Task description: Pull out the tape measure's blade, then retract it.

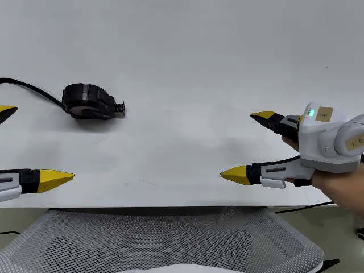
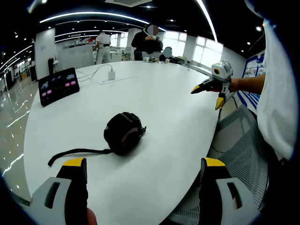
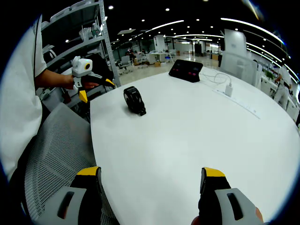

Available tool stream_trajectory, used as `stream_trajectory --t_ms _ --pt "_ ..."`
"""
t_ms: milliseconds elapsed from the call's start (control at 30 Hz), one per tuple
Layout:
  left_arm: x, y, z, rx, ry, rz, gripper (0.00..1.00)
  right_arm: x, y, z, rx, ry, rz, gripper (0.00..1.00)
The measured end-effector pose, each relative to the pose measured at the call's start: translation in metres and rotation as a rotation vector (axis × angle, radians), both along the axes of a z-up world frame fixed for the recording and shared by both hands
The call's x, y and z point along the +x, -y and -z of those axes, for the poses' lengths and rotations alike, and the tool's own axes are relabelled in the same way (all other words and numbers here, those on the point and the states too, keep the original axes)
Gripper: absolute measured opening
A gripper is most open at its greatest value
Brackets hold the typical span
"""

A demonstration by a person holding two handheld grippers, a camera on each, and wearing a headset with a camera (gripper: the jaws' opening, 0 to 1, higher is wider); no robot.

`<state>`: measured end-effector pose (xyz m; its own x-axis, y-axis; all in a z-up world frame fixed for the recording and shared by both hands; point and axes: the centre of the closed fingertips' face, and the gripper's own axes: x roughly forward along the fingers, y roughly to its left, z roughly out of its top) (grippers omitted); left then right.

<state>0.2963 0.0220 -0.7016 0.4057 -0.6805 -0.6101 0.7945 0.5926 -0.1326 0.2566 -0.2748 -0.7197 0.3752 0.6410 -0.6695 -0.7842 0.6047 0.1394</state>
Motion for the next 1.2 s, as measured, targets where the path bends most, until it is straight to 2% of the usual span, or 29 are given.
stream_trajectory --t_ms 233,767,933,1200 --pt "-0.0001 0.0002 0.0009 -0.001 -0.005 0.002 0.97 0.0027 0.0009 -0.0006 -0.001 0.016 0.0 0.89" --pt "0.0022 -0.0006 0.0005 0.002 -0.002 -0.004 0.97 0.0044 -0.0018 -0.003 0.009 0.023 -0.003 0.89" --pt "0.0031 -0.0021 0.0015 0.006 -0.012 -0.009 0.92 0.0062 -0.0028 -0.0023 0.01 0.022 -0.007 0.88" --pt "0.0085 -0.0067 0.0009 0.014 0.004 -0.017 0.85 0.0094 -0.0042 -0.0007 0.006 0.024 -0.011 0.89"
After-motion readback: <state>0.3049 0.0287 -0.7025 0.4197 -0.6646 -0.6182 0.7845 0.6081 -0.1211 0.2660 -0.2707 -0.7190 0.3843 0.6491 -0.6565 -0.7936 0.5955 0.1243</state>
